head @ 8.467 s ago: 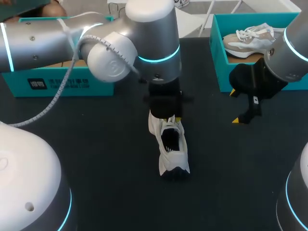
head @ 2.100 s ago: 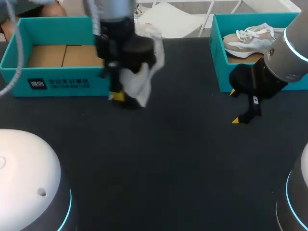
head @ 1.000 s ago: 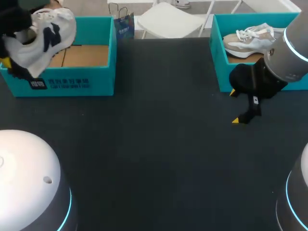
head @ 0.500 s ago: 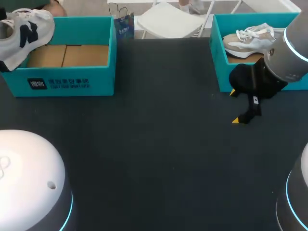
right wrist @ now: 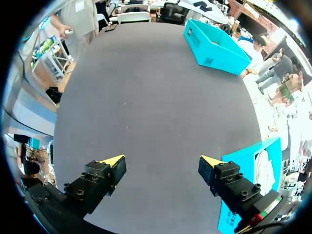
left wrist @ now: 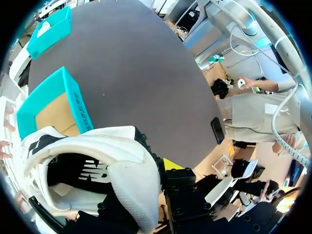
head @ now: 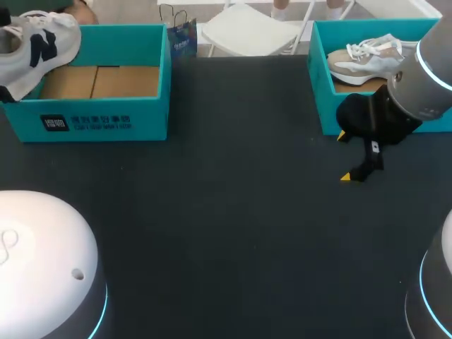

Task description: Take the shoe out of the shoebox, open the shoe tongue, remove and reinsert the insole, then place the shoe into the shoebox

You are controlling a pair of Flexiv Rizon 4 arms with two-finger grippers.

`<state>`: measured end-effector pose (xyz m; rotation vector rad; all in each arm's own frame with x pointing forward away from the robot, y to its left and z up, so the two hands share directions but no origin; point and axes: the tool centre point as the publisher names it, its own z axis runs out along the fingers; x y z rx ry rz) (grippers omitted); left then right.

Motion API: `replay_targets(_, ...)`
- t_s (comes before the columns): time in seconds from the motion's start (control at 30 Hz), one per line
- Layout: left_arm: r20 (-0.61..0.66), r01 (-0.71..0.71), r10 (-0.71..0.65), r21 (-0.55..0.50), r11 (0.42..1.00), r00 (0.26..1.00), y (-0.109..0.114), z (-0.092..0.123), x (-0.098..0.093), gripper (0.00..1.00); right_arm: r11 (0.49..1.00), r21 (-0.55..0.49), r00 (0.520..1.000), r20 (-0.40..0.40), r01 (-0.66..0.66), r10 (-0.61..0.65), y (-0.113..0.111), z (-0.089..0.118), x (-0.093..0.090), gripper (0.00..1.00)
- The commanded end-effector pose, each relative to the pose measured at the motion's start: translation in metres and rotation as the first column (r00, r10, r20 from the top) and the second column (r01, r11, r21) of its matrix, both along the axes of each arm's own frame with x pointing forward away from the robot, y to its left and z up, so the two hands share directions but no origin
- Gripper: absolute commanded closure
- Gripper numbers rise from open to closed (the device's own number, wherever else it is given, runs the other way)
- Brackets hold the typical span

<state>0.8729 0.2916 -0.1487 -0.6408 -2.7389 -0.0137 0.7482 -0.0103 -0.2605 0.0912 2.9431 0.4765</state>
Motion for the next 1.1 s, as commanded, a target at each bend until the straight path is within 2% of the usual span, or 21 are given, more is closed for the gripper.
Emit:
replay_targets(0.03, -0.011, 0.000, 0.000, -0.001, 1.000, 1.000, 0.010, -0.001, 0.015, 1.00, 1.000, -0.002, 1.000, 0.000, 0.000, 0.000, 0.001, -0.001, 0.000, 0.00)
replay_targets(0.23, 0.022, -0.075, 0.075, 0.001, 0.997, 0.997, 0.035, -0.003, 0.048, 1.00, 1.000, -0.002, 1.000, 0.000, 0.000, 0.000, 0.001, -0.001, 0.000, 0.00)
replay_targets(0.37, 0.022, -0.069, 0.069, -0.008, 0.998, 0.997, 0.049, -0.006, 0.073, 1.00, 1.000, -0.002, 1.000, 0.000, 0.000, 0.000, 0.001, -0.001, 0.000, 0.00)
replay_targets(0.6, 0.070, -0.124, 0.124, -0.003, 0.992, 0.990, 0.049, -0.009, 0.106, 1.00, 1.000, -0.002, 1.000, 0.000, 0.000, 0.000, 0.001, -0.001, 0.000, 0.00)
replay_targets(1.03, 0.057, -0.140, 0.140, -0.010, 0.990, 0.988, 0.048, -0.009, 0.108, 1.00, 1.000, -0.002, 1.000, 0.000, 0.000, 0.000, 0.001, -0.001, 0.000, 0.00)
replay_targets(1.07, 0.020, 0.026, -0.026, -0.007, 1.000, 0.999, 0.047, -0.009, 0.103, 1.00, 1.000, -0.002, 1.000, 0.000, 0.000, 0.000, 0.001, -0.001, 0.000, 0.00)
replay_targets(1.1, 0.038, 0.231, -0.232, 0.020, 0.973, 0.972, 0.049, -0.009, 0.098, 1.00, 1.000, -0.002, 1.000, 0.000, 0.000, 0.000, 0.001, -0.001, 0.000, 0.00)
